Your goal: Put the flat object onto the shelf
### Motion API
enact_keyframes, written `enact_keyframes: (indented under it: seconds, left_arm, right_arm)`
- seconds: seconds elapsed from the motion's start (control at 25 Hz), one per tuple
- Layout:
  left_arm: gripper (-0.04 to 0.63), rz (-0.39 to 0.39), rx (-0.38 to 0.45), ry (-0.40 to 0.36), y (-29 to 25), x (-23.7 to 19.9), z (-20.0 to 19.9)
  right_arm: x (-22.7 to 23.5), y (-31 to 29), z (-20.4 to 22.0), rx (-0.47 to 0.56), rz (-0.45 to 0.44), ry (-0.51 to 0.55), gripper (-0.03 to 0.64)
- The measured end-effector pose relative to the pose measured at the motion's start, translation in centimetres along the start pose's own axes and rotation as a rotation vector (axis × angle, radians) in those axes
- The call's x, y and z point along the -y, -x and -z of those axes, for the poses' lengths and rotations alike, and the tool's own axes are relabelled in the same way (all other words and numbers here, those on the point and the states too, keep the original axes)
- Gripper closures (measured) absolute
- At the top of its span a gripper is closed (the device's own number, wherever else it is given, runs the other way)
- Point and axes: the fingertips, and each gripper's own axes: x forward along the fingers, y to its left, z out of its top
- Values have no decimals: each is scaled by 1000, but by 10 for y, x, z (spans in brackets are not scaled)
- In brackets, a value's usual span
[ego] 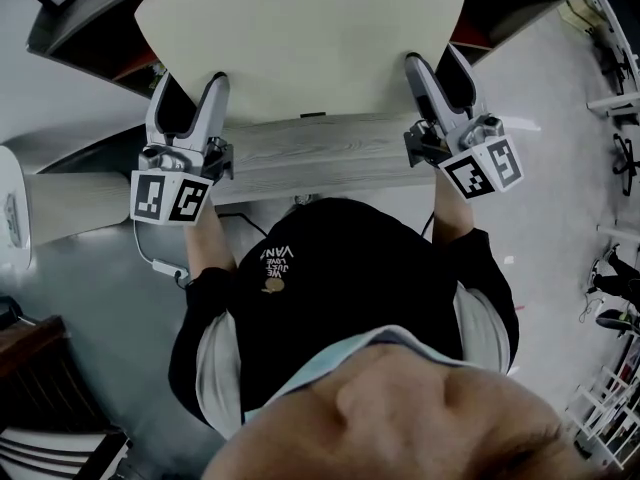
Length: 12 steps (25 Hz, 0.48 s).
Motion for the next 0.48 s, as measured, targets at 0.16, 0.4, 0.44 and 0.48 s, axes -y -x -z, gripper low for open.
enact_keyframes:
  seconds: [0.16,0.4,0.44,0.48]
  left_arm:
    - [282,21,18,-25,-12,-1,1]
    - [284,47,48,-62,-38,-10,-29]
    - [284,49,56,-70,-37,-10,-39]
    - [284,50,64,-76,-34,-10,-50]
  right_arm:
    - [10,-3,0,19,1,16,397]
    - [15,-29,-26,58,-5,47,399]
    - [8,-32,-33,65,-9,56,399]
    - [0,-34,-41,73,-13,65,399]
